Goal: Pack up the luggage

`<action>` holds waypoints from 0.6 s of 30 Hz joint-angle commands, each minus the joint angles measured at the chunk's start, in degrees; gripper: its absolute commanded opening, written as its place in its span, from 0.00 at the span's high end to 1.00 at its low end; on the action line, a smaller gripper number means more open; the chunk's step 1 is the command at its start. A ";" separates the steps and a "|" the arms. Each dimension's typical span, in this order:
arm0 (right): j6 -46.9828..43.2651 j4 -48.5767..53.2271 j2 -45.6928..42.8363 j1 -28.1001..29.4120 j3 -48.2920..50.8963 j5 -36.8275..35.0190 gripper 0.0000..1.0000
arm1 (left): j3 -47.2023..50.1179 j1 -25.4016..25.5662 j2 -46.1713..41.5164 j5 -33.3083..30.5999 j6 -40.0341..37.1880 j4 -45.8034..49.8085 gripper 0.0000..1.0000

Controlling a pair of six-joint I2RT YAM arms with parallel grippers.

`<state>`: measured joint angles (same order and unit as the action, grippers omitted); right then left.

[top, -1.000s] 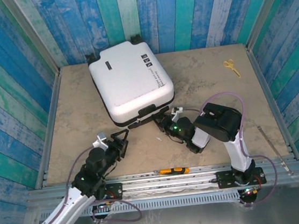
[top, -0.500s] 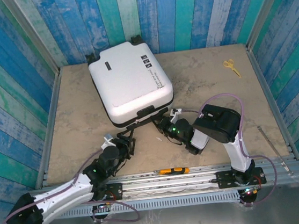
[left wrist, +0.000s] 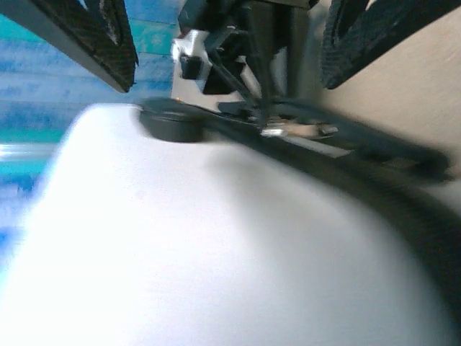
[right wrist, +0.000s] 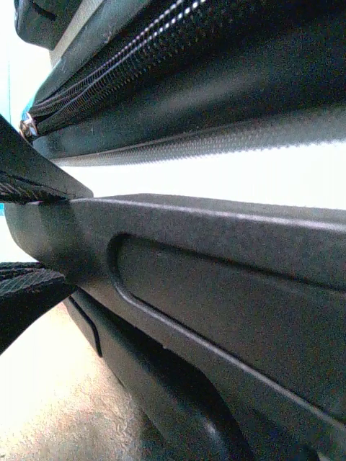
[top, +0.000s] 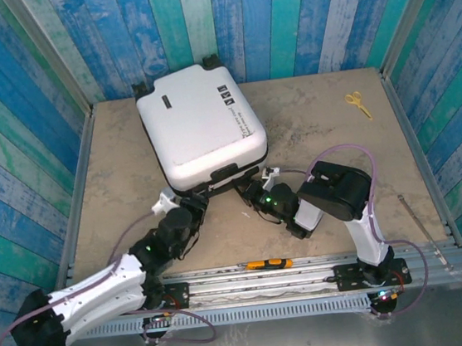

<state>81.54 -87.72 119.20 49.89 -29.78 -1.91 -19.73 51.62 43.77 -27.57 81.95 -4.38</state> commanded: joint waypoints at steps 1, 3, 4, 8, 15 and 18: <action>-11.67 -0.53 0.28 1.09 -0.46 2.75 1.00 | -11.37 0.15 2.54 -2.39 -20.13 25.06 0.27; -12.80 0.52 -0.31 1.08 -0.37 3.16 1.00 | -17.09 0.20 7.72 -1.60 -25.63 30.67 0.25; -13.34 1.14 -0.68 1.02 -0.31 3.06 1.00 | -20.29 0.24 11.58 -1.15 -26.34 34.64 0.25; -14.21 2.46 -1.68 0.83 -0.35 2.86 0.99 | -27.54 4.83 24.36 -2.10 -28.83 40.05 0.27; -13.25 2.82 -0.91 -0.27 -1.20 5.69 0.99 | -28.07 15.52 26.16 -14.01 -21.40 42.00 0.33; -12.98 2.91 -0.63 -0.67 -1.33 6.39 0.99 | -25.58 16.50 26.06 -15.02 -16.16 43.63 0.29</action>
<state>79.44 -86.72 118.91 48.93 -29.91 1.43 -47.09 67.53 70.76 -36.88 60.71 35.05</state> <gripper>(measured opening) 0.204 0.704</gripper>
